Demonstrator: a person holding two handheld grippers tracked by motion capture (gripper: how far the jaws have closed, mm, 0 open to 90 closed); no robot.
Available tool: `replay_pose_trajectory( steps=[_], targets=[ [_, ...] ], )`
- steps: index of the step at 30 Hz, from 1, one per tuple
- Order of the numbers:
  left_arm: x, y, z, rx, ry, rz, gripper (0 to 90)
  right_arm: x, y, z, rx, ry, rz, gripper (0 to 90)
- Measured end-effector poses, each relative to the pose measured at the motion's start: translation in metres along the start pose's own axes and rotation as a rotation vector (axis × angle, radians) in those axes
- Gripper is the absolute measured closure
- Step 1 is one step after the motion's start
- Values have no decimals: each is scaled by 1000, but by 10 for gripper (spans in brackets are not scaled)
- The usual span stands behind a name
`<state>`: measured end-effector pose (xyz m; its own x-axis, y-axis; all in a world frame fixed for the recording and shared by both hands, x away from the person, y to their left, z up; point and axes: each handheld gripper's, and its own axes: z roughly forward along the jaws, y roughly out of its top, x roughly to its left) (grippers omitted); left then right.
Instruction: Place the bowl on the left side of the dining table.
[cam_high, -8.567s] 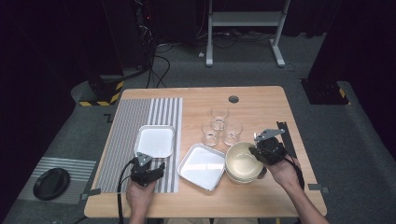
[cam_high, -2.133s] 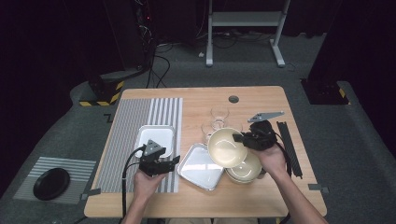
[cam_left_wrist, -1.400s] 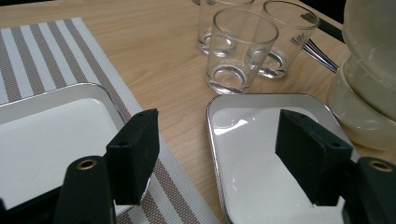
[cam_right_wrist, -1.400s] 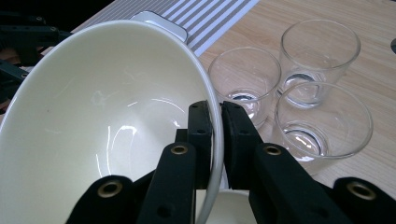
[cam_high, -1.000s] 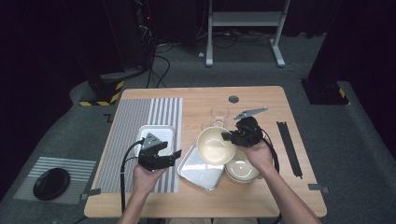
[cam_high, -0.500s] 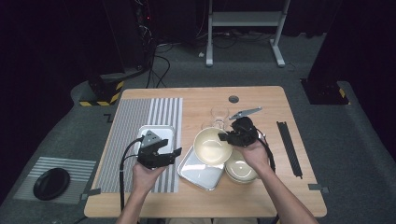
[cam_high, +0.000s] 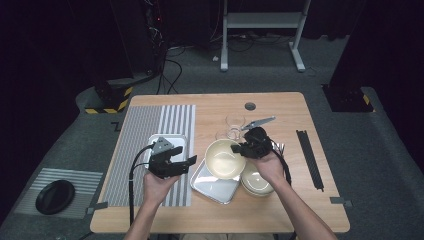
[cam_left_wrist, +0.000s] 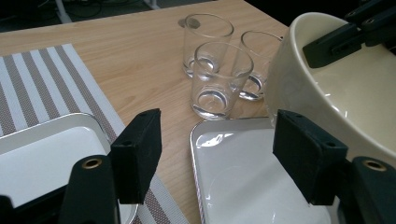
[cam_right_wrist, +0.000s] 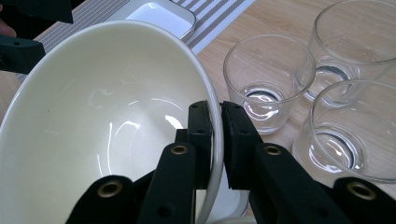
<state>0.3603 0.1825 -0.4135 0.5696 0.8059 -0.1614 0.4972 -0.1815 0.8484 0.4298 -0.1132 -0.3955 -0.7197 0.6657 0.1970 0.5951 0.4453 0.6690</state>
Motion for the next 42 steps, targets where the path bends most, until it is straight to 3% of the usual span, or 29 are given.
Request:
replay_pose_trajectory(
  steps=[1,2,5,6,10,16,19,20,23,24,26,29,30,33,34,36,42],
  targets=[
    [0,1,0,3,1,6,332,0,-1,2,-19,0,2,827],
    [-1,1,0,3,0,-4,331,0,0,2,-1,3,1,827],
    [-1,3,0,4,-6,13,331,1,0,4,3,4,3,827],
    [-3,4,0,4,-6,-5,331,1,0,5,-10,0,3,827],
    [-5,6,1,9,-5,27,331,3,0,7,-6,3,1,827],
    [-6,9,2,2,-20,24,331,5,0,10,4,0,-4,827],
    [-8,10,2,2,-22,-1,331,6,1,10,17,9,-5,827],
    [-8,12,2,4,-27,24,331,6,1,11,18,9,-11,827],
    [-8,13,4,3,-33,21,338,7,0,12,21,11,-12,827],
    [-10,14,4,6,-37,-3,337,9,-1,15,9,14,1,827],
    [-10,15,5,14,-46,25,338,8,-1,15,24,11,-9,827],
    [-13,15,8,23,-50,8,340,9,-2,16,20,11,-12,827],
    [-13,16,9,29,-55,23,340,10,-2,17,20,13,-11,827],
    [-15,16,11,36,-56,12,343,10,-1,16,36,17,-21,827],
    [-15,16,13,40,-67,29,343,10,-1,16,36,20,-15,827],
    [-15,16,16,58,-67,36,345,11,-2,17,18,15,-18,827],
    [-18,15,23,88,-64,22,349,14,-2,17,32,20,-27,827]
  ],
)
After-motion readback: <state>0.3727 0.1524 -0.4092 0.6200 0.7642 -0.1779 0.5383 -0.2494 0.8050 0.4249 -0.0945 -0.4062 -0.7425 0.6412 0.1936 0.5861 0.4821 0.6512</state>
